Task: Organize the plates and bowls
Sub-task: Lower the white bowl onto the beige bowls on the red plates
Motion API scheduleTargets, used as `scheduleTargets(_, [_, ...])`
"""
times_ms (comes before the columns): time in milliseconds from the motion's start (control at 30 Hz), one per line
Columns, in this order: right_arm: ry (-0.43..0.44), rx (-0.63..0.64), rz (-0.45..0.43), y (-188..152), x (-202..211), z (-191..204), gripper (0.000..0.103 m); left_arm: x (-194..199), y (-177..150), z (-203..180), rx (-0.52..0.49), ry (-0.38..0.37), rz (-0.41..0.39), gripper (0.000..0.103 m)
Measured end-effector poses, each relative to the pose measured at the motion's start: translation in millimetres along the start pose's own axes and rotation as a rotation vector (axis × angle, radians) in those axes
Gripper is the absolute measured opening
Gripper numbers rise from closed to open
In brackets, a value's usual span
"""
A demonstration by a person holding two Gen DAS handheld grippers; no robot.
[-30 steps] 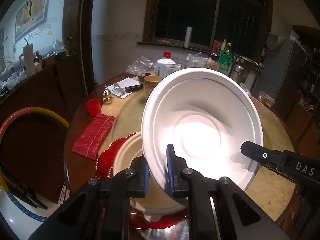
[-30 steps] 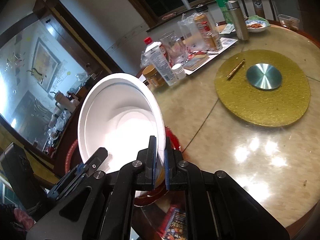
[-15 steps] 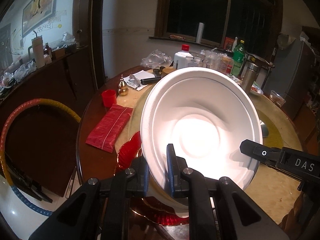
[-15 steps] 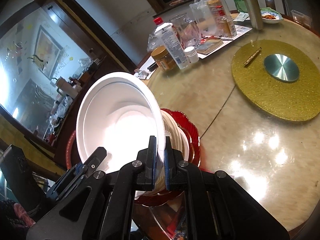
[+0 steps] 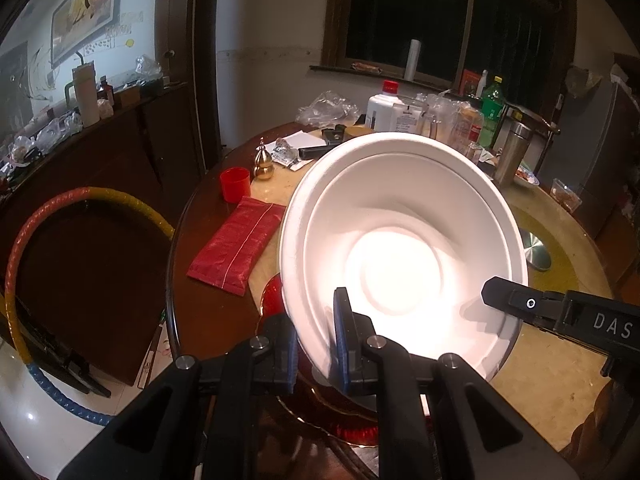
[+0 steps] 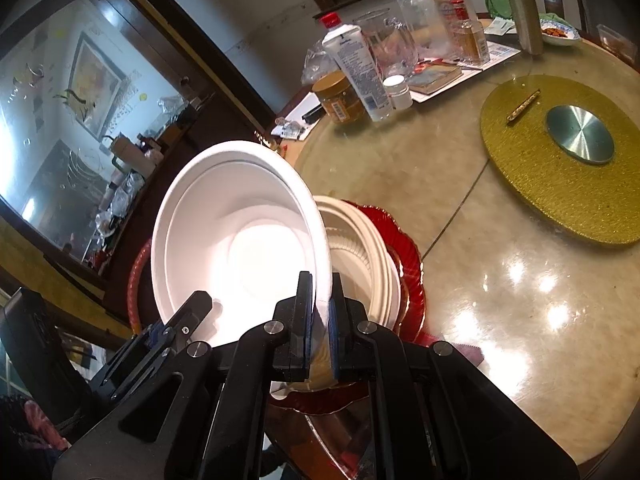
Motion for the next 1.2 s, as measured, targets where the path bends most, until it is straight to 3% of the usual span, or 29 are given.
scheduleTargets(1200, [-0.051,0.040,0.108,-6,-22,-2,0.007,-19,-16,4,-0.012,-0.014,0.101,0.016])
Point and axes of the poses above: each gripper's, at about its wrist camera, not at the fingertips, and x roughly against the way its jaws point, z to its left, y to its top, the point moved 10 cm from there along -x, roughly the way its jaws point, and after that the axes turned 13 degrees about -z, right-handed, at the moved point
